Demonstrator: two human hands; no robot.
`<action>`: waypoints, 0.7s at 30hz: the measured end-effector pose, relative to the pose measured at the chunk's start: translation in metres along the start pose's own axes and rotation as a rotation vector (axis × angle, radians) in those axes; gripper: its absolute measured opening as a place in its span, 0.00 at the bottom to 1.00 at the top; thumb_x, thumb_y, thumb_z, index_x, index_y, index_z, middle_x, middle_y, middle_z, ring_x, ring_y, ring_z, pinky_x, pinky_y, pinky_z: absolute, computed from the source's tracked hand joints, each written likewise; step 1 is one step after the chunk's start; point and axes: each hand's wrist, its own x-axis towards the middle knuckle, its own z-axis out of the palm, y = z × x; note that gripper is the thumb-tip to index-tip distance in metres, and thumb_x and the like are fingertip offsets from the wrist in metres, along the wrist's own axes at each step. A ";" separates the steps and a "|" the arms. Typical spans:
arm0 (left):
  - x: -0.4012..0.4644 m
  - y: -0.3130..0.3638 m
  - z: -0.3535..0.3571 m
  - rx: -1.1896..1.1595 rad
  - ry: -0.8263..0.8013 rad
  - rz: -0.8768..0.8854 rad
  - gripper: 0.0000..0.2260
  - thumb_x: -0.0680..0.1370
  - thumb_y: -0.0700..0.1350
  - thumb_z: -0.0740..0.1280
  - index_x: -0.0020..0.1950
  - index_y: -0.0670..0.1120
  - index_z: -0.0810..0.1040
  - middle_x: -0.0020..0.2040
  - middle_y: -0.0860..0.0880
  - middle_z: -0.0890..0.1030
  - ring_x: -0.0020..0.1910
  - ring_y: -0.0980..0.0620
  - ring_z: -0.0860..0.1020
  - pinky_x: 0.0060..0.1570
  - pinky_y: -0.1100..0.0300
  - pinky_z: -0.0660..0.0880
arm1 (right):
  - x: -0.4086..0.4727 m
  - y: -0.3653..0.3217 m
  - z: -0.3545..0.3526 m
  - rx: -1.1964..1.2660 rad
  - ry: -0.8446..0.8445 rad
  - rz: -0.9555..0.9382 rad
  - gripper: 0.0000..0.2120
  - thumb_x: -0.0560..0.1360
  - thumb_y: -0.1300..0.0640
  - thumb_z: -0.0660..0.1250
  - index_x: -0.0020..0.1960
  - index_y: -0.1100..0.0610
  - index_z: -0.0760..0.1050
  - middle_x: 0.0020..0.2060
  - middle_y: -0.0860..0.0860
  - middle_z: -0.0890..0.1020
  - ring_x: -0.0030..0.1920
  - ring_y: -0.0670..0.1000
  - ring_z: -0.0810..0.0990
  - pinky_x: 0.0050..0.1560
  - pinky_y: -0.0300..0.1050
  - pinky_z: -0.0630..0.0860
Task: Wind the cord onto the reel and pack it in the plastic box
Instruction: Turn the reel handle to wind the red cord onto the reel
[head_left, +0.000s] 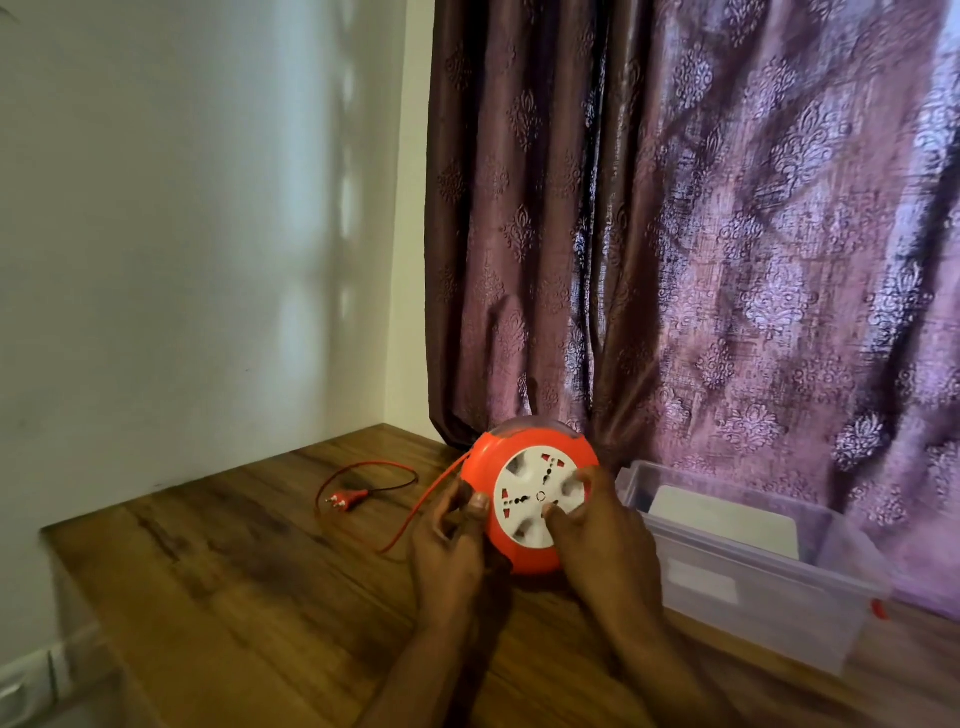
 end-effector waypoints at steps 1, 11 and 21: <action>0.002 -0.001 -0.001 -0.008 0.011 0.004 0.11 0.81 0.42 0.70 0.63 0.45 0.84 0.58 0.43 0.88 0.57 0.42 0.87 0.57 0.40 0.84 | -0.001 0.000 -0.001 -0.127 0.035 -0.094 0.24 0.77 0.46 0.62 0.70 0.47 0.60 0.63 0.51 0.77 0.57 0.57 0.79 0.54 0.51 0.78; -0.002 -0.005 0.002 -0.039 -0.004 -0.053 0.13 0.79 0.51 0.73 0.63 0.52 0.84 0.57 0.47 0.89 0.56 0.41 0.87 0.55 0.37 0.84 | -0.003 0.002 0.008 -0.451 -0.082 -0.298 0.29 0.79 0.42 0.56 0.73 0.33 0.42 0.72 0.52 0.63 0.68 0.59 0.70 0.59 0.56 0.76; -0.007 -0.005 0.006 0.041 -0.060 0.029 0.13 0.81 0.49 0.72 0.65 0.51 0.84 0.58 0.50 0.89 0.57 0.46 0.87 0.56 0.40 0.85 | -0.003 -0.001 0.007 0.040 0.106 0.113 0.28 0.66 0.30 0.67 0.60 0.41 0.65 0.53 0.54 0.81 0.54 0.61 0.78 0.50 0.51 0.73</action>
